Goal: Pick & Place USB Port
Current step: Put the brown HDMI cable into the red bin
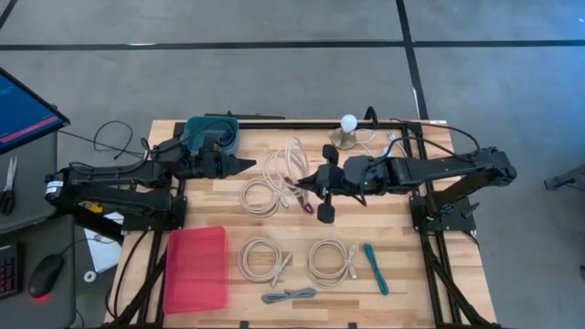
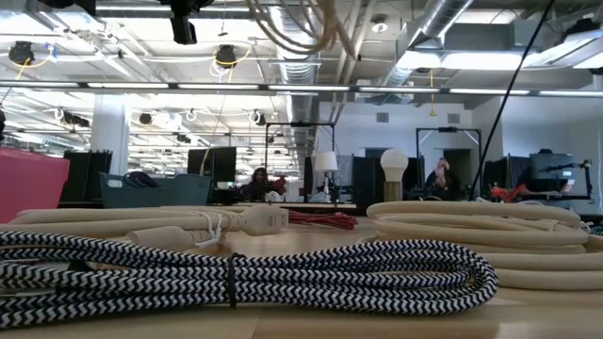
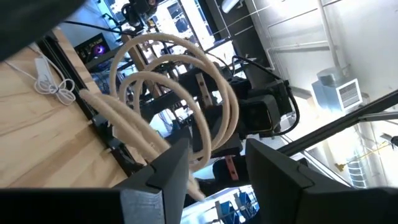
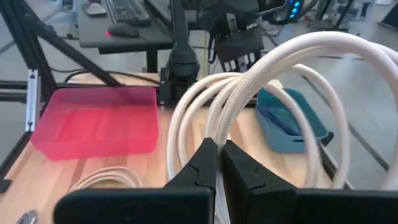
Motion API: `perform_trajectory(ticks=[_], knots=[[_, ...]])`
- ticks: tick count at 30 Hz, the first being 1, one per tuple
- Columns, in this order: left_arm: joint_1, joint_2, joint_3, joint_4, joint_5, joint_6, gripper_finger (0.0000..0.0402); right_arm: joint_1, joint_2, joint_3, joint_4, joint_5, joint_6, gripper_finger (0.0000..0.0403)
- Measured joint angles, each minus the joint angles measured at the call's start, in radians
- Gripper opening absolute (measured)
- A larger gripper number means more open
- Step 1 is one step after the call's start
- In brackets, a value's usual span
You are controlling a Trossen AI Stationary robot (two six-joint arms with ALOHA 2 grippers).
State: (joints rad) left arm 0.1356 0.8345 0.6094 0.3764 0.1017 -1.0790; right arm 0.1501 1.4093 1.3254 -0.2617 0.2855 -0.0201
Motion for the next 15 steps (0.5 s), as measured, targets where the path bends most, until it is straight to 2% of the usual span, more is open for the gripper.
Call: perform_trajectory(ticks=[15], knots=[[0.000, 0.000, 0.000, 0.002, 0.000, -0.001, 0.0158, -0.002, 0.019, 0.000, 0.141, 0.005, -0.033, 0.0000]])
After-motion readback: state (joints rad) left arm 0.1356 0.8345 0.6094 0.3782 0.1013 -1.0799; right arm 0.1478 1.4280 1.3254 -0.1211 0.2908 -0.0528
